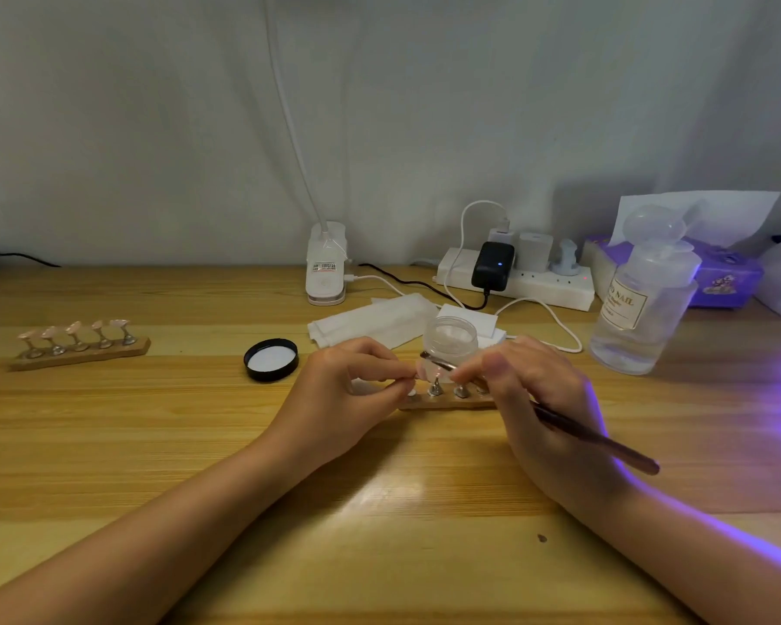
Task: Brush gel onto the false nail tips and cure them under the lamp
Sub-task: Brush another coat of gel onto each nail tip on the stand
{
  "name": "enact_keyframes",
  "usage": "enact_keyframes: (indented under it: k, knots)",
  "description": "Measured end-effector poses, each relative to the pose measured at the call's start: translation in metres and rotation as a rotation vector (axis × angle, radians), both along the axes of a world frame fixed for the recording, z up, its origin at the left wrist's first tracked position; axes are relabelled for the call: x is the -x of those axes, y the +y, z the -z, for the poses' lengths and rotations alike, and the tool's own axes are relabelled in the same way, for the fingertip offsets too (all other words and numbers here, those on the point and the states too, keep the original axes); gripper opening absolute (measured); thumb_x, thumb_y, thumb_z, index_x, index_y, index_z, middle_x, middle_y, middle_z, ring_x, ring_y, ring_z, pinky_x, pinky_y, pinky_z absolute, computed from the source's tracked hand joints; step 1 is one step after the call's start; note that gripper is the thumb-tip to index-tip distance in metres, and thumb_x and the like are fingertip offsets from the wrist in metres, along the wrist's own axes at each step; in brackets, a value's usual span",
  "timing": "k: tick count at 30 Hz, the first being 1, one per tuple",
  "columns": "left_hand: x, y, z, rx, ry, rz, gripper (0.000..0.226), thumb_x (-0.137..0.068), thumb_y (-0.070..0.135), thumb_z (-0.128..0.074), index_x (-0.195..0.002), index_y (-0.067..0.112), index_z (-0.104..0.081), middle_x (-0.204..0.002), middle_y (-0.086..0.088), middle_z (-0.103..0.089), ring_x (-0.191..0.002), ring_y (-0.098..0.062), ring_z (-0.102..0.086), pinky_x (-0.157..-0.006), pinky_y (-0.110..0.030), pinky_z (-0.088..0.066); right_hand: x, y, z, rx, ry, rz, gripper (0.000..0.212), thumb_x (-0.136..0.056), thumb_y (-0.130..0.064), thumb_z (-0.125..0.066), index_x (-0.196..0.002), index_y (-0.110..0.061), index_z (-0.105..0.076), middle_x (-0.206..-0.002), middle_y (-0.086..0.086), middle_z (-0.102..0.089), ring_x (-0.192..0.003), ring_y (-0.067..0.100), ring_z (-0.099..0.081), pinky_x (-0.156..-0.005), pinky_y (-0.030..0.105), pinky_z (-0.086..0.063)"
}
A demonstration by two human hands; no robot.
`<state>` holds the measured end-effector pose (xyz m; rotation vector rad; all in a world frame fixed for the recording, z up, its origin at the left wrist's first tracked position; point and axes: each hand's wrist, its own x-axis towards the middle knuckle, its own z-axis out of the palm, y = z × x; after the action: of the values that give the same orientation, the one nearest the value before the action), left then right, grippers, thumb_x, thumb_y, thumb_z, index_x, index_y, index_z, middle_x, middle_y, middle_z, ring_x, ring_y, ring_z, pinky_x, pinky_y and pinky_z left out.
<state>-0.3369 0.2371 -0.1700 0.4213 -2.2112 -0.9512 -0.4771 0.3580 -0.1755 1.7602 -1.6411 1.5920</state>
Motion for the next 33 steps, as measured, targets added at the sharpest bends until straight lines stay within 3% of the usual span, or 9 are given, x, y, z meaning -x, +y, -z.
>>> enact_keyframes:
  k: [7,13,15,18,21,24,26,31,33]
  knots:
    - [0.0001,-0.0005,0.0006,0.001,-0.004,0.001,0.02,-0.077,0.007,-0.071,-0.094,0.018,-0.073,-0.082,0.006,-0.066,-0.076,-0.001,-0.06,-0.067,-0.01,-0.045,0.0015,0.0047,0.0029,-0.002,-0.029,-0.048,0.058,-0.097,-0.043,-0.028,-0.066,-0.013,-0.068,-0.067,-0.013,-0.063,-0.067,0.002,-0.057,-0.068,0.042,-0.043]
    - [0.0003,0.0004,-0.0004,0.001,-0.005,0.005,0.021,-0.077,0.007,-0.071,-0.093,0.02,-0.072,-0.083,0.005,-0.067,-0.077,-0.003,-0.061,-0.066,-0.011,-0.046,-0.0006,-0.0008,-0.0005,-0.023,0.026,-0.02,0.055,-0.095,-0.046,-0.03,-0.079,-0.013,-0.071,-0.075,-0.013,-0.064,-0.07,0.011,-0.059,-0.065,0.044,-0.045]
    - [0.0003,0.0008,-0.0006,-0.016,0.001,0.011,0.022,-0.077,0.006,-0.071,-0.092,0.022,-0.071,-0.082,0.007,-0.067,-0.077,-0.002,-0.061,-0.066,-0.01,-0.046,-0.0003,0.0005,0.0007,-0.026,0.014,-0.036,0.057,-0.095,-0.047,-0.03,-0.074,-0.013,-0.071,-0.073,-0.02,-0.06,-0.071,0.003,-0.057,-0.066,0.044,-0.045]
    - [0.0001,0.0005,-0.0003,-0.024,-0.005,0.01,0.022,-0.077,0.007,-0.071,-0.093,0.022,-0.072,-0.083,0.008,-0.067,-0.077,-0.001,-0.061,-0.066,-0.01,-0.046,0.0015,0.0045,0.0027,-0.025,-0.026,-0.054,0.06,-0.097,-0.046,-0.027,-0.066,-0.015,-0.068,-0.067,-0.016,-0.062,-0.068,0.001,-0.056,-0.07,0.042,-0.043]
    - [0.0003,-0.0004,-0.0004,-0.037,-0.005,0.015,0.02,-0.077,0.008,-0.071,-0.093,0.019,-0.073,-0.084,0.006,-0.068,-0.078,-0.002,-0.062,-0.066,-0.01,-0.046,0.0008,0.0031,0.0006,-0.003,-0.021,-0.031,0.058,-0.097,-0.046,-0.027,-0.073,-0.015,-0.069,-0.073,-0.02,-0.06,-0.071,0.003,-0.056,-0.07,0.037,-0.043]
    - [0.0009,-0.0017,0.0002,-0.024,-0.015,0.015,0.019,-0.077,0.009,-0.071,-0.093,0.019,-0.073,-0.085,0.006,-0.069,-0.079,-0.003,-0.062,-0.067,-0.011,-0.046,-0.0002,-0.0004,-0.0004,-0.043,0.034,-0.016,0.056,-0.095,-0.048,-0.028,-0.081,-0.014,-0.071,-0.075,-0.014,-0.062,-0.072,0.01,-0.059,-0.067,0.041,-0.045]
    - [0.0009,-0.0019,0.0006,-0.031,-0.014,0.017,0.019,-0.076,0.008,-0.071,-0.092,0.019,-0.073,-0.085,0.007,-0.069,-0.079,-0.002,-0.062,-0.066,-0.01,-0.046,0.0,0.0003,0.0004,-0.049,0.021,-0.029,0.056,-0.095,-0.048,-0.029,-0.077,-0.014,-0.071,-0.075,-0.02,-0.06,-0.073,0.003,-0.058,-0.068,0.04,-0.044]
    - [0.0006,-0.002,0.0006,-0.033,-0.003,0.024,0.021,-0.076,0.007,-0.071,-0.094,0.017,-0.072,-0.084,0.008,-0.068,-0.065,0.007,-0.058,-0.057,-0.006,-0.041,0.0,0.0062,0.0004,-0.017,-0.053,-0.07,0.055,-0.096,-0.046,-0.026,-0.069,-0.02,-0.066,-0.068,-0.015,-0.062,-0.071,-0.003,-0.056,-0.074,0.026,-0.04]
    - [0.0003,-0.0021,0.0002,-0.035,-0.002,0.036,0.022,-0.076,0.005,-0.071,-0.095,0.017,-0.072,-0.083,0.007,-0.068,-0.06,0.009,-0.055,-0.056,-0.005,-0.039,-0.001,0.005,-0.0012,-0.018,-0.055,-0.063,0.053,-0.096,-0.046,-0.027,-0.075,-0.019,-0.067,-0.071,-0.012,-0.064,-0.073,0.004,-0.058,-0.074,0.032,-0.043]
